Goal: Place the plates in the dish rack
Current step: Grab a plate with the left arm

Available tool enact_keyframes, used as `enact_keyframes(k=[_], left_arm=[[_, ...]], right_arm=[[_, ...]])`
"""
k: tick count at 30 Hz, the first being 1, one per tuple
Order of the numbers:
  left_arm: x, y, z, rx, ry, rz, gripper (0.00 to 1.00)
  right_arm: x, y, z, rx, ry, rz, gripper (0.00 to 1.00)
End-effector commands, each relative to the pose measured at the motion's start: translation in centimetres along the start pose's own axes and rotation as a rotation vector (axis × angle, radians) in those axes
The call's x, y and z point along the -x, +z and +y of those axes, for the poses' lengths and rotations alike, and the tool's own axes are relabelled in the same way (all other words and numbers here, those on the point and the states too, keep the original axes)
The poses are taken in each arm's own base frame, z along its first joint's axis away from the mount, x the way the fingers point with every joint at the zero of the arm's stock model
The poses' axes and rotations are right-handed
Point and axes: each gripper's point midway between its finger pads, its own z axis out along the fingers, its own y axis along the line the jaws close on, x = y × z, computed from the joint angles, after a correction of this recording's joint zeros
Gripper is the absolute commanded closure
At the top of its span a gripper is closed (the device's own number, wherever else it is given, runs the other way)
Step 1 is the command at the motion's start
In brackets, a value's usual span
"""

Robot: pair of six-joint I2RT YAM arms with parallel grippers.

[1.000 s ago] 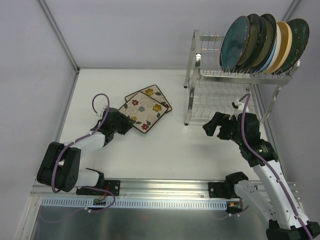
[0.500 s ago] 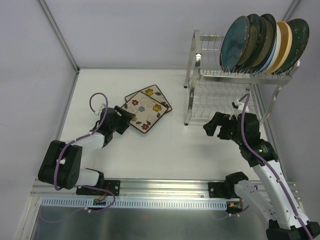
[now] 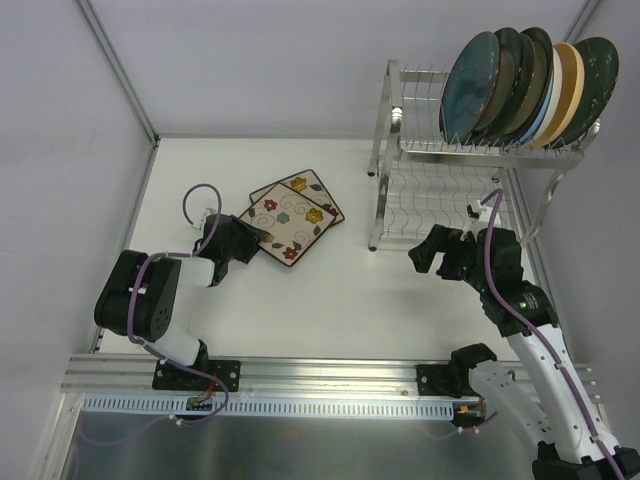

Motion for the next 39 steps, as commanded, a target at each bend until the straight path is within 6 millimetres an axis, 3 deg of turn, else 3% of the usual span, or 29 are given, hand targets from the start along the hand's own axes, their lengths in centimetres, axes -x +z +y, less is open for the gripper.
enact_keyframes(k=[1, 10, 23, 39], left_arm=[[0.9, 0.8, -2.1, -0.080, 0.021, -0.008, 0.52], [0.6, 0.2, -2.7, -0.120, 0.032, 0.012, 0.78], [1.1, -3.1, -5.2, -0.200, 0.059, -0.010, 1.00], [2.1, -7.9, -10.7, -0.388, 0.168, -0.048, 1.00]], right_arm=[[1.2, -0.6, 0.2, -0.002, -0.008, -0.046, 0.00], [1.2, -0.4, 0.0, -0.018, 0.004, -0.044, 0.00], [2.2, 0.3, 1.7, 0.062, 0.004, -0.055, 0.00], [2.0, 0.4, 3.2, 0.148, -0.004, -0.054, 0.01]])
